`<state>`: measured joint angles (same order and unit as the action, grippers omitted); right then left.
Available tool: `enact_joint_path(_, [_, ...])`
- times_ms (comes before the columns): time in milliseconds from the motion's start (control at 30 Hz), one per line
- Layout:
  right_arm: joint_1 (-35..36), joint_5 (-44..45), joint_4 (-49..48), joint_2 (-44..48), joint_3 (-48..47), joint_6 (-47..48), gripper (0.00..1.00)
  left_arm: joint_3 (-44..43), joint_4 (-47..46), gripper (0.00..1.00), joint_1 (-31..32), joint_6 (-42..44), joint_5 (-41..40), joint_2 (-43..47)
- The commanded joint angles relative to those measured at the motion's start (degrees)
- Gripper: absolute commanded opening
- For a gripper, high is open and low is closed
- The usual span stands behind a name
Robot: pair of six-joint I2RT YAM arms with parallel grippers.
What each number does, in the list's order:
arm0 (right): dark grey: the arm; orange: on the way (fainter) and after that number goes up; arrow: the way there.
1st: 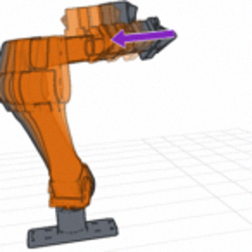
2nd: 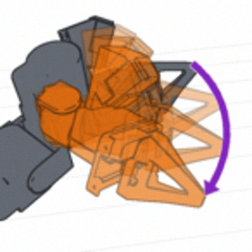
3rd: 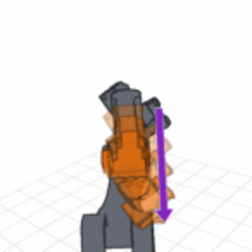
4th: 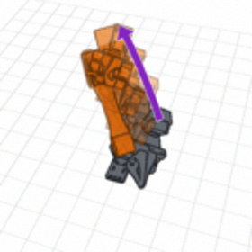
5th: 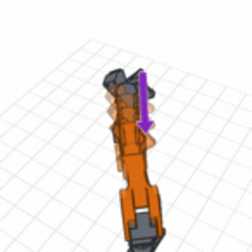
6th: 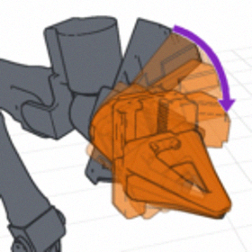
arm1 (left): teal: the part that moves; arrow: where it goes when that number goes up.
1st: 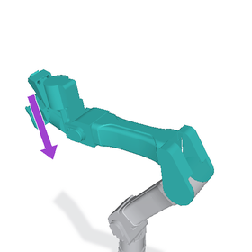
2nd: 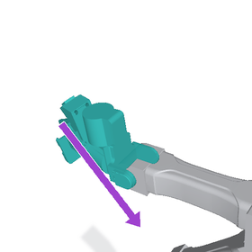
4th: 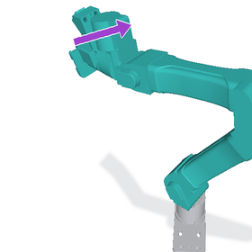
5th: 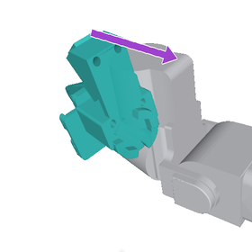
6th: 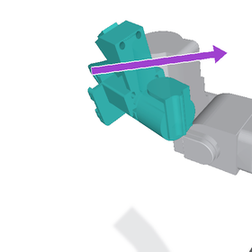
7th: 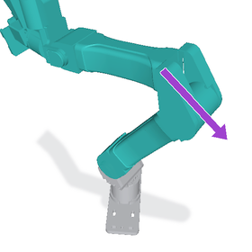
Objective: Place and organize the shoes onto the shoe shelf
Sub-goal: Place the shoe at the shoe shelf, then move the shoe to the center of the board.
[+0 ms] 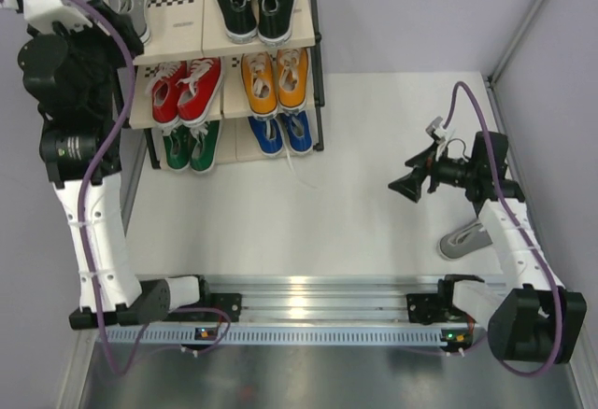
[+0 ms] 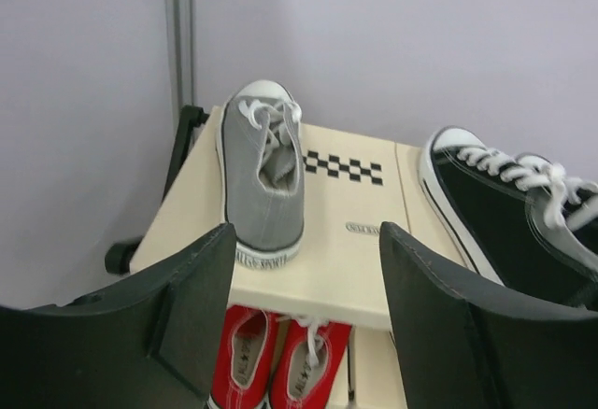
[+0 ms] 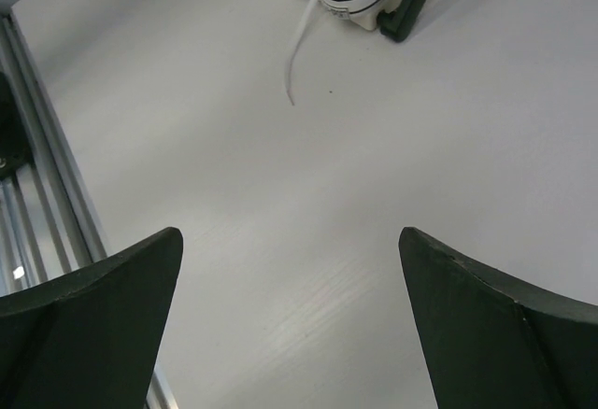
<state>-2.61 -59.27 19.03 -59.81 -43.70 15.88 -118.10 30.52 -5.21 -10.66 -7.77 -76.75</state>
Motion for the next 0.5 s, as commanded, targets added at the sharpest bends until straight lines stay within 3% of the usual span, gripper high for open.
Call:
enact_joint_path(0, [-3.4, 4.1, 2.4, 0.1, -4.7, 6.6, 0.99, 9.3, -1.3, 0.69, -0.2, -2.5, 6.6, 6.1])
enact_joint_path(100, [-7.5, 7.3, 2.7, 1.4, -5.4, 9.5, 0.99, 21.7, -1.3, 0.77, -0.2, -4.9, 11.7, 17.2])
enact_joint_path(233, [-12.8, 10.4, 3.6, 0.8, -6.7, 6.4, 0.99, 37.7, -1.5, 0.89, -0.2, -5.1, 14.1, 29.3])
enact_joint_path(467, [-20.1, 9.9, 25.0, -4.9, -13.3, 19.5, 0.99, 65.2, -1.5, 0.95, 1.2, -10.0, 20.6, 46.6])
